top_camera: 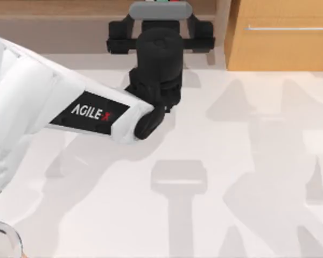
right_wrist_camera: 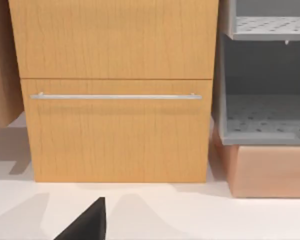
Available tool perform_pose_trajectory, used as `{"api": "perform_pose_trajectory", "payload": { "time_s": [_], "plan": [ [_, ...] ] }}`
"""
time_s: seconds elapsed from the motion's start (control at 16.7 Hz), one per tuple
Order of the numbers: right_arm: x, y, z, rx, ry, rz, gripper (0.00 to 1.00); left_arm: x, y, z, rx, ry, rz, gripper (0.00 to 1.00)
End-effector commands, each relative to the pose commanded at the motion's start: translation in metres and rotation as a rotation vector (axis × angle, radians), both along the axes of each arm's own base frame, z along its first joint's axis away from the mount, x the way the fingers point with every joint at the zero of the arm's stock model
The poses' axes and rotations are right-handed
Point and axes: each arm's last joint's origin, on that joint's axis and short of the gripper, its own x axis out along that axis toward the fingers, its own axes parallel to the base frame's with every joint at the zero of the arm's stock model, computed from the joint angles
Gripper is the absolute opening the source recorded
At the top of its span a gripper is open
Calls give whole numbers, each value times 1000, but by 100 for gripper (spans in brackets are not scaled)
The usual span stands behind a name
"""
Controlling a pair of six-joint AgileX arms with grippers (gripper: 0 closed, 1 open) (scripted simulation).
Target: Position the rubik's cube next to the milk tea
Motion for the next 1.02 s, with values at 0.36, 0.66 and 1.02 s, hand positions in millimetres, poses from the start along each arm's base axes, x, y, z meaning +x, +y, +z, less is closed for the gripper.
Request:
{"api": "perform_pose_trajectory", "payload": {
  "time_s": [0.36,0.66,1.02],
  "plan": [
    [0,0,0,0,0,0,100,-9,4,15,9,6,1,100],
    [0,0,0,0,0,0,100,-26,12,39,6,12,-1,100],
    [0,0,0,0,0,0,100,6,-9,26,6,10,1,100]
  ]
}}
